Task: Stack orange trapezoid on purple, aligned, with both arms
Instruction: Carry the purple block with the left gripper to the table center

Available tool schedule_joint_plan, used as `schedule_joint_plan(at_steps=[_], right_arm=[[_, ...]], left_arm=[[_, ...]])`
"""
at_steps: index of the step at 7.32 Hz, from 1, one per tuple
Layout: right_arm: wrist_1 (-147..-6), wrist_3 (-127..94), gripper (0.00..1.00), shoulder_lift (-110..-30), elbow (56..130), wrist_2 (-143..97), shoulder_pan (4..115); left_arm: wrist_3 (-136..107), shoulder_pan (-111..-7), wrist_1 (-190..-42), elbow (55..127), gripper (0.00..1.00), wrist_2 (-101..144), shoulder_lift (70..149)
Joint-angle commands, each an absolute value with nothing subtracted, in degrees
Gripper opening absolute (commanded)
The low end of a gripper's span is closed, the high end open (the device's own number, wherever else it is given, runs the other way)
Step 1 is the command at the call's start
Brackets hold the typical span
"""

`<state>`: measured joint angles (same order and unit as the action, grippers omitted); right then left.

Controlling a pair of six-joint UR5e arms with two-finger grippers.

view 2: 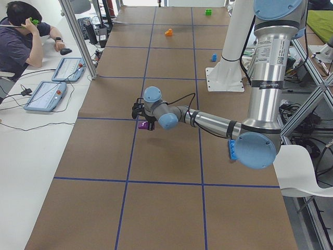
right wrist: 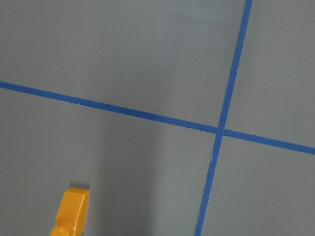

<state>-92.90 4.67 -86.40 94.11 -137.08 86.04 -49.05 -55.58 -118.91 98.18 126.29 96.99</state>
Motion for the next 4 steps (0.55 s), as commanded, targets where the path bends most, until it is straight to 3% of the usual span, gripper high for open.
schedule_joint_plan(at_steps=[1,4], right_arm=[[-92.90,4.48,1.00,-86.31,94.13,-137.11,86.04],[-92.46,4.48,1.00,-86.22,93.87,-138.24,85.87]], left_arm=[[-49.13,-52.24,-109.38,98.97,0.00,123.95,110.15],[-48.69,-39.94,-98.87,89.87,0.00,109.80,129.50]])
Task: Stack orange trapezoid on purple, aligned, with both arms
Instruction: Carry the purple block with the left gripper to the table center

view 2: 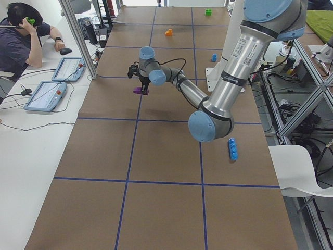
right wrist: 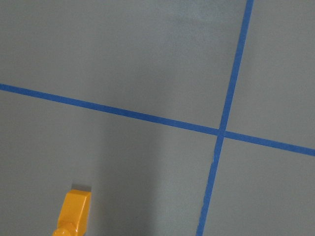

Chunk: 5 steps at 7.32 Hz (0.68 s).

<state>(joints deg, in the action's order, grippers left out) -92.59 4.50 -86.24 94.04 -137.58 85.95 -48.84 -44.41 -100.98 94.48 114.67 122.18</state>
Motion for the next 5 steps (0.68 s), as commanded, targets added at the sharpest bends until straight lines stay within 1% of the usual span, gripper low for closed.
schedule_joint_plan(at_steps=[1,2,3,5], right_arm=[[-92.11,4.66,1.00,-86.22,93.35,-138.25,85.87],[-92.11,4.57,1.00,-86.22,92.90,-138.25,85.87],[-92.11,4.57,1.00,-86.22,92.81,-138.25,85.78],[-92.11,4.57,1.00,-86.22,92.38,-138.34,85.87]], left_arm=[[-48.60,-37.47,-99.49,83.65,0.00,107.77,135.99],[-48.52,-35.96,-99.67,76.97,0.00,107.32,141.62],[-46.86,-33.77,-101.32,74.64,0.00,104.27,143.25],[-43.77,-32.08,-102.57,73.22,0.00,102.39,143.35]])
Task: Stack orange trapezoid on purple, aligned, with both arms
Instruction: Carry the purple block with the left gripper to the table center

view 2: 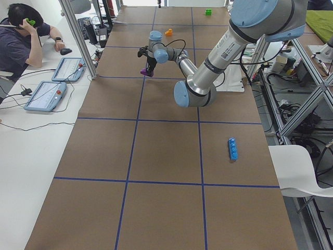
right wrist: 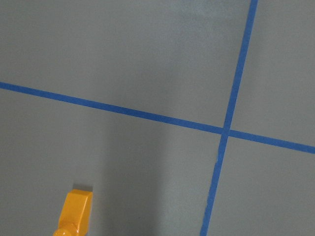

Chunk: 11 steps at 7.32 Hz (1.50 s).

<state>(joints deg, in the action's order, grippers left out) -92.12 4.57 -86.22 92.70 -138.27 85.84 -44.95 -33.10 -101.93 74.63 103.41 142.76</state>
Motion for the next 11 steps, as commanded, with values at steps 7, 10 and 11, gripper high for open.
schedule_joint_plan(at_steps=[7,10,11], right_arm=[[-92.11,4.48,1.00,-86.22,92.55,-138.43,85.87],[-91.85,1.35,1.00,-85.87,94.99,-138.08,85.26],[-86.97,-9.30,1.00,-87.70,98.84,-136.42,81.51]], left_arm=[[-38.58,-31.72,-108.19,68.64,1.00,102.39,143.96],[-38.84,-37.94,-107.94,69.17,1.00,108.76,145.80],[-39.98,-40.40,-107.76,69.87,1.00,114.29,146.25]])
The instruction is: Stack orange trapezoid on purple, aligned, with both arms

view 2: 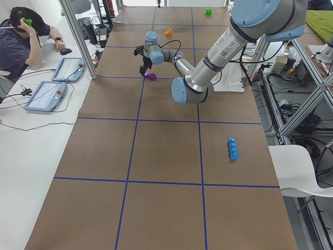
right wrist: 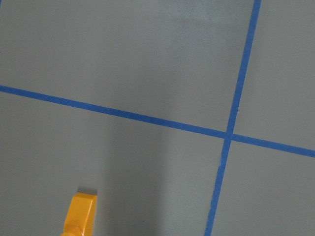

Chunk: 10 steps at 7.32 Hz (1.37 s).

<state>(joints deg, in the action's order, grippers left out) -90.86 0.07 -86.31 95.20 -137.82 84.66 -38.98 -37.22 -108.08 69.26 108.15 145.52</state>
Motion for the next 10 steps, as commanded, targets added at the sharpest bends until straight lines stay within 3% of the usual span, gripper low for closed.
schedule_joint_plan(at_steps=[1,2,4,10], right_arm=[[-75.00,-19.41,1.00,-92.76,100.27,-134.32,75.99],[-64.09,-28.04,1.00,-95.77,100.20,-133.34,71.50],[-59.94,-32.16,1.00,-98.26,100.37,-131.84,65.68],[-59.94,-33.84,0.98,-97.21,96.34,-126.30,55.55]], left_arm=[[-41.21,-41.39,-104.62,72.22,1.00,114.78,146.25],[-41.22,-42.44,-97.19,76.68,1.00,114.79,146.25],[-41.22,-44.03,-89.67,84.00,1.00,114.87,144.94],[-41.22,-44.03,-89.56,85.17,1.00,114.79,143.62]])
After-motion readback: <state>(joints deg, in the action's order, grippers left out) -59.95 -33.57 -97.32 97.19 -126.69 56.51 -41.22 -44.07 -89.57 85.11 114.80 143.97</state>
